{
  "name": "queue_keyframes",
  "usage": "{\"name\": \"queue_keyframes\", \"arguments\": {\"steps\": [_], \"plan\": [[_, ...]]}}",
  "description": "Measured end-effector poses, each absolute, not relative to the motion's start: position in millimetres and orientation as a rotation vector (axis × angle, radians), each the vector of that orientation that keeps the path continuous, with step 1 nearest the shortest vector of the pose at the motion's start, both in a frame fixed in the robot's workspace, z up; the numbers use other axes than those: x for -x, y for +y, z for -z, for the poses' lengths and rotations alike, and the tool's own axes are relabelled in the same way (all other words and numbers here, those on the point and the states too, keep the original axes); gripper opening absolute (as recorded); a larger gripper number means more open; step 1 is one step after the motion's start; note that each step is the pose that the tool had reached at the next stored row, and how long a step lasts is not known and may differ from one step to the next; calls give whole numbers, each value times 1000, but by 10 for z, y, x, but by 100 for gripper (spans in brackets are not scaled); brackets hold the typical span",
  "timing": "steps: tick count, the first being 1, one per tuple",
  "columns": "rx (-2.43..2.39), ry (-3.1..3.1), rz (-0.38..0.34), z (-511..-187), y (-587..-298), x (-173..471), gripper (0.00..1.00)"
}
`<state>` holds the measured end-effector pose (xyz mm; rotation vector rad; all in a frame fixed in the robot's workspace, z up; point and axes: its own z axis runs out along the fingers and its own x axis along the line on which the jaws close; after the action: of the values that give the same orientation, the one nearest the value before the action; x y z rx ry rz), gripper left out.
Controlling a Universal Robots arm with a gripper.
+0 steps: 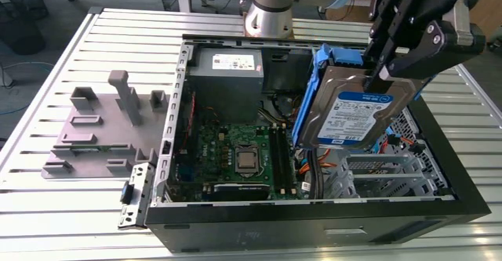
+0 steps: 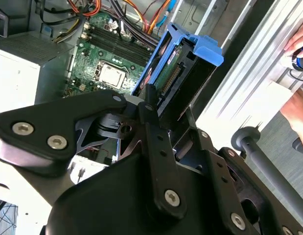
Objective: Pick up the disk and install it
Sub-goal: 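Pick up the disk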
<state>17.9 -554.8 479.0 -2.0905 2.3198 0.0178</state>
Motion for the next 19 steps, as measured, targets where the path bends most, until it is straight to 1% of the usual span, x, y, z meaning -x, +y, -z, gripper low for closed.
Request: {"name": "queue_keyframes", "arguments": {"steps": [4, 19], "plan": [[2090, 2320, -18, -4786, -5594, -200, 35], [2091, 2320, -18, -4756, -5618, -438, 35]]}}
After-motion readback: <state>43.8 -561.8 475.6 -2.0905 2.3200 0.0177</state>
